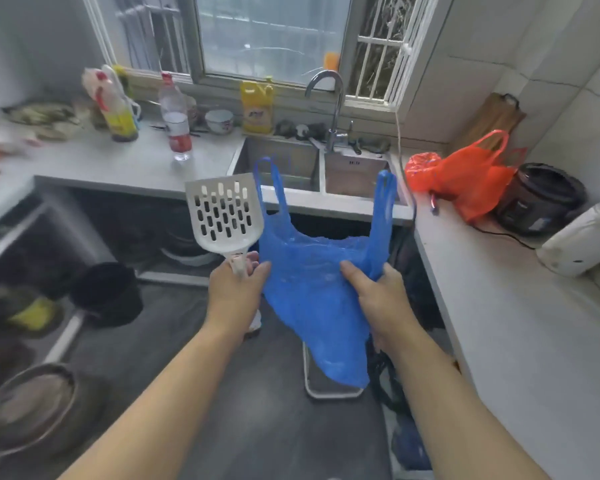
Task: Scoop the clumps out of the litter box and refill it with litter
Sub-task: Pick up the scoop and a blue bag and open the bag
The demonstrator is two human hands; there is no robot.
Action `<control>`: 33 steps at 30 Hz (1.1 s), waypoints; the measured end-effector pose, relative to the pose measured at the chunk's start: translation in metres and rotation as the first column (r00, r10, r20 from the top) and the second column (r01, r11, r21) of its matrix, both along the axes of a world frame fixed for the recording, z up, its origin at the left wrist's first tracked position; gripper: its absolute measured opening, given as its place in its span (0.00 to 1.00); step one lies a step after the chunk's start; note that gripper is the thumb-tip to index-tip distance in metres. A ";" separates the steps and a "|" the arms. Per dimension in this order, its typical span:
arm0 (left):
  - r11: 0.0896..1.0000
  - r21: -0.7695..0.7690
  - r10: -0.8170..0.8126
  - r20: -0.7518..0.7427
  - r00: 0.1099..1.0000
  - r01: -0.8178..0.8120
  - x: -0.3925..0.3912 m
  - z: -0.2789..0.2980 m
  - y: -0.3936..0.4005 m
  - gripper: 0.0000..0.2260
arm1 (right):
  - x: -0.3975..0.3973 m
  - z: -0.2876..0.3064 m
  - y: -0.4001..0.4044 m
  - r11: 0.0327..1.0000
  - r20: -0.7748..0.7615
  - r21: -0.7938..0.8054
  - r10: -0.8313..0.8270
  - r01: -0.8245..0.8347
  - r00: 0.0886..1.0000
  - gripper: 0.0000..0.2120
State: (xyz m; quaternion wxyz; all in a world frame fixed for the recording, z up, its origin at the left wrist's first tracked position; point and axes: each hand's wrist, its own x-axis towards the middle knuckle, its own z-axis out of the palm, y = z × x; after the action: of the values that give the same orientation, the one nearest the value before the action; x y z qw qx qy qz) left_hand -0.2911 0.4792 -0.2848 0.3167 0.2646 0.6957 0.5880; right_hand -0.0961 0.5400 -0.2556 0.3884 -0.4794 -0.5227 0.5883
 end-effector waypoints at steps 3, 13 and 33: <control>0.991 -0.005 0.133 -0.001 0.991 -0.133 -0.045 -0.009 -0.039 0.11 | -0.046 -0.013 -0.026 0.995 0.059 0.023 0.098 -0.099 0.993 0.09; 0.973 -0.123 0.210 0.127 0.969 -0.194 -0.097 -0.033 -0.066 0.22 | -0.121 -0.034 -0.054 0.945 0.065 -0.026 0.327 -0.326 0.943 0.15; 0.942 -0.274 0.230 0.105 0.968 -0.194 -0.189 -0.097 -0.018 0.16 | -0.193 -0.097 0.026 0.566 0.542 -0.458 0.789 -0.686 0.289 0.39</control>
State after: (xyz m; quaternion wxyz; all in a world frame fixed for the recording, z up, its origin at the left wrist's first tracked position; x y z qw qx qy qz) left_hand -0.4802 0.4617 -0.3816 0.3302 0.1034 0.7685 0.5382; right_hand -0.2893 0.5662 -0.3523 -0.1911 -0.3916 -0.7456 0.5042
